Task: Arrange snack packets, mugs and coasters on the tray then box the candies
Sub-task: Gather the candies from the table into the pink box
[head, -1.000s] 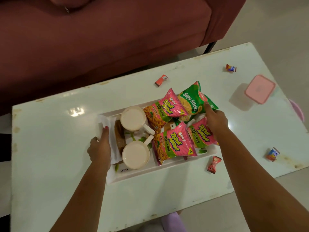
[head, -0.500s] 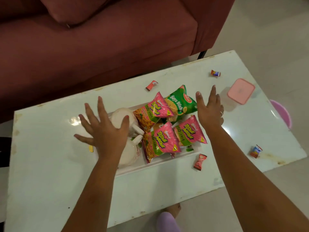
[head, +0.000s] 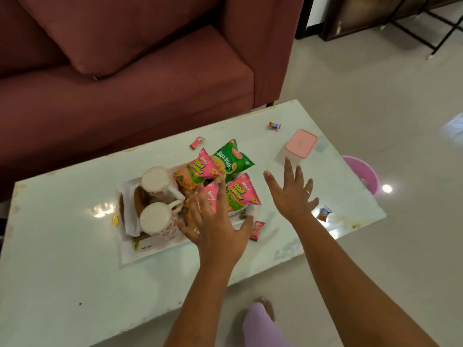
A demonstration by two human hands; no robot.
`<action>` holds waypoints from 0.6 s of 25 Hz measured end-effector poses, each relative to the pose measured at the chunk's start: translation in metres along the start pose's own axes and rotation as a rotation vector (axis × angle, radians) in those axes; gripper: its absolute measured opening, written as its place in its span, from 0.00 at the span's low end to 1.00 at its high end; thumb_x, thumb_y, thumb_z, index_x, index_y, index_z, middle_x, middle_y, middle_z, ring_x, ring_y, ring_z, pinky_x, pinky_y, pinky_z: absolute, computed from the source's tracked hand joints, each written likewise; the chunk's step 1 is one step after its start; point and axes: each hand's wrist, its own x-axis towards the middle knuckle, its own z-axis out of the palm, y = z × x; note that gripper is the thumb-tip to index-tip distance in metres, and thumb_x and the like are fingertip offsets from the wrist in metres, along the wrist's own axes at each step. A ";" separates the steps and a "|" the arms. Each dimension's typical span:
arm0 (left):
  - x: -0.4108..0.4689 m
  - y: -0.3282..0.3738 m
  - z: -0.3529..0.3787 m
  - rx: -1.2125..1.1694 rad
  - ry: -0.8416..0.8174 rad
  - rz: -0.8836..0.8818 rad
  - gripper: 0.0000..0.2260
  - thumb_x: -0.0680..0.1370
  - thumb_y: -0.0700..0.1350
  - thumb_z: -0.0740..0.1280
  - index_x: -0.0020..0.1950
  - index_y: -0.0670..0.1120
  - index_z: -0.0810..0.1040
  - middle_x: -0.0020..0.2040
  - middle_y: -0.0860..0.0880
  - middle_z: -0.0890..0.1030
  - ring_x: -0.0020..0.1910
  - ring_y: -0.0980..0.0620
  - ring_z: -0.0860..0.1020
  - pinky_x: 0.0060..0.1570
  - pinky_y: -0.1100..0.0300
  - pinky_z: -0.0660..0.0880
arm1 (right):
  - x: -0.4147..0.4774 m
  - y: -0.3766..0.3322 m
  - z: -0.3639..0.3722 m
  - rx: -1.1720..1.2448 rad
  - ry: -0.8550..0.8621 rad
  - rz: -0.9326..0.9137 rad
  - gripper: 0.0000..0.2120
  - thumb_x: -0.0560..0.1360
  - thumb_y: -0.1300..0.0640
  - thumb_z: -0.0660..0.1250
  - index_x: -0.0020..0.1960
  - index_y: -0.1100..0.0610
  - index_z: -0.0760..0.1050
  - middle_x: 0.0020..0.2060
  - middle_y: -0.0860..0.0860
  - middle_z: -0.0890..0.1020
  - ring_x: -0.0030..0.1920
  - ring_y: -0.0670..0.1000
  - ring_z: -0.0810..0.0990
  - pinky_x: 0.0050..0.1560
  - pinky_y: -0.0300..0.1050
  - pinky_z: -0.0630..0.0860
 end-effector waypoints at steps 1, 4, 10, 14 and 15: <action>0.000 0.009 0.005 -0.012 -0.016 0.017 0.37 0.71 0.64 0.64 0.74 0.63 0.48 0.78 0.51 0.44 0.76 0.46 0.42 0.67 0.31 0.43 | 0.003 0.005 -0.006 -0.007 0.008 -0.005 0.34 0.73 0.30 0.50 0.75 0.39 0.43 0.78 0.47 0.45 0.76 0.61 0.40 0.71 0.68 0.42; 0.011 0.033 0.022 -0.072 -0.053 0.020 0.36 0.71 0.61 0.66 0.74 0.63 0.50 0.78 0.53 0.43 0.76 0.48 0.41 0.68 0.32 0.43 | 0.025 0.023 -0.018 -0.055 0.007 -0.015 0.35 0.74 0.34 0.55 0.75 0.41 0.44 0.78 0.49 0.45 0.76 0.61 0.41 0.71 0.67 0.45; 0.057 0.080 0.061 -0.090 -0.135 -0.004 0.33 0.73 0.55 0.67 0.74 0.56 0.55 0.77 0.48 0.49 0.76 0.46 0.49 0.72 0.40 0.51 | 0.095 0.036 -0.036 -0.096 -0.027 -0.028 0.35 0.75 0.44 0.64 0.75 0.44 0.49 0.77 0.51 0.47 0.76 0.62 0.43 0.72 0.66 0.51; 0.095 0.111 0.095 -0.235 -0.172 -0.044 0.31 0.73 0.48 0.69 0.73 0.51 0.60 0.76 0.44 0.56 0.73 0.43 0.58 0.69 0.49 0.63 | 0.156 0.047 -0.059 -0.210 -0.050 -0.119 0.38 0.73 0.51 0.68 0.76 0.45 0.49 0.77 0.52 0.48 0.76 0.61 0.47 0.71 0.64 0.58; 0.102 0.117 0.103 -0.285 -0.206 -0.064 0.31 0.73 0.46 0.69 0.73 0.50 0.60 0.75 0.44 0.58 0.72 0.44 0.60 0.66 0.51 0.64 | 0.169 0.050 -0.063 -0.294 -0.069 -0.174 0.39 0.73 0.55 0.68 0.76 0.45 0.49 0.77 0.51 0.48 0.76 0.60 0.47 0.71 0.65 0.58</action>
